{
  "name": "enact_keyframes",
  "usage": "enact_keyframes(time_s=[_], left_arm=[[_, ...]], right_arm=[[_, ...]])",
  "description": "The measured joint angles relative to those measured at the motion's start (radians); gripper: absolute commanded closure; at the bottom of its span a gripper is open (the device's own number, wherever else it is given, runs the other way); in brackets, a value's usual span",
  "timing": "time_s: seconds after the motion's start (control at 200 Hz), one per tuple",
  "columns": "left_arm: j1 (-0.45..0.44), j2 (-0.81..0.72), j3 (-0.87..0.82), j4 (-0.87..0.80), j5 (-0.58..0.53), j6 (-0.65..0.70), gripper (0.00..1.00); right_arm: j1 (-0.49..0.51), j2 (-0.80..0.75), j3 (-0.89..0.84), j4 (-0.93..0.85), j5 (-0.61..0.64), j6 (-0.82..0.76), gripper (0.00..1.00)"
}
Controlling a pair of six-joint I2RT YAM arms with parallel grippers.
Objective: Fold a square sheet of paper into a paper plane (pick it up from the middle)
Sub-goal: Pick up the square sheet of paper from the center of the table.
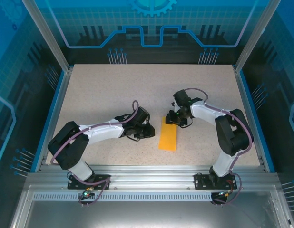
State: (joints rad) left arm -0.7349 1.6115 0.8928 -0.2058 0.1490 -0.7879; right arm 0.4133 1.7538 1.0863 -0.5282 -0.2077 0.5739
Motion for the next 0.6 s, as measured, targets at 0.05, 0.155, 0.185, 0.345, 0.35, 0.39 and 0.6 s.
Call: enact_keyframes(time_s=[0.05,0.155,0.185,0.345,0.35,0.39,0.6], left_arm=[[0.0,-0.003,-0.002,0.001,0.0,0.0,0.73],[0.0,-0.021,-0.014,0.0,-0.004,-0.001,0.73],[0.001,-0.026,-0.016,-0.001,-0.005,-0.001,0.73],[0.014,-0.058,-0.029,-0.002,-0.012,-0.001,0.73],[0.015,-0.06,-0.031,-0.002,-0.013,-0.001,0.73],[0.021,-0.07,-0.035,-0.003,-0.015,-0.001,0.73],[0.056,-0.172,-0.089,-0.026,-0.042,-0.02,0.72]], right_arm=[[-0.002,-0.001,0.0,0.002,-0.02,-0.012,0.71],[-0.002,-0.006,-0.002,0.002,-0.05,-0.024,0.81],[-0.002,-0.012,-0.004,0.002,-0.056,-0.027,0.82],[-0.002,-0.064,-0.011,-0.003,-0.09,-0.032,0.96],[-0.002,-0.065,-0.011,-0.003,-0.091,-0.033,0.96],[-0.002,-0.081,-0.012,-0.003,-0.106,-0.031,0.96],[0.001,-0.146,-0.011,0.037,-0.206,0.002,0.94]])
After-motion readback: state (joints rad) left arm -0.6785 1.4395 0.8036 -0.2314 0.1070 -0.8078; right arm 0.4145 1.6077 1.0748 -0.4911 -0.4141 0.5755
